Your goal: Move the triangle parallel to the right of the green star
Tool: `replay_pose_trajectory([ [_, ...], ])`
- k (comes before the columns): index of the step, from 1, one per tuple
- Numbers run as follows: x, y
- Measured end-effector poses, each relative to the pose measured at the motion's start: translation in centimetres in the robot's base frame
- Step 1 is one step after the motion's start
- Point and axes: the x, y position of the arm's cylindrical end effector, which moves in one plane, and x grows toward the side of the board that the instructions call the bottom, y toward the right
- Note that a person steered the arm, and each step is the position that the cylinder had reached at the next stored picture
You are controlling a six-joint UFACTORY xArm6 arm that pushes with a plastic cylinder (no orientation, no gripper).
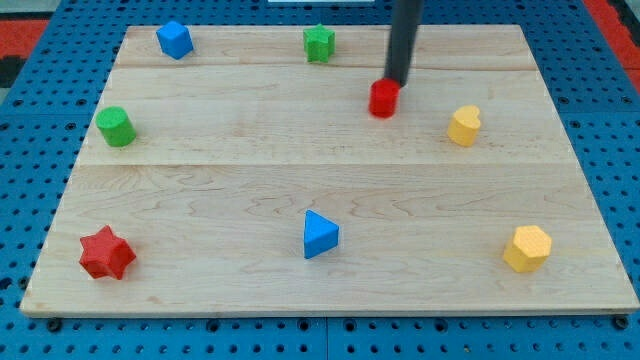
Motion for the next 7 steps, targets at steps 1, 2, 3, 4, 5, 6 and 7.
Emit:
replay_pose_trajectory([
  [1,4.7,-7.3],
  [2,9.2,-0.4],
  [3,18.2,-0.5],
  [4,23.8,-5.4],
  [5,20.6,-12.7],
  [6,14.4,-12.5],
  [7,9.2,-10.7],
])
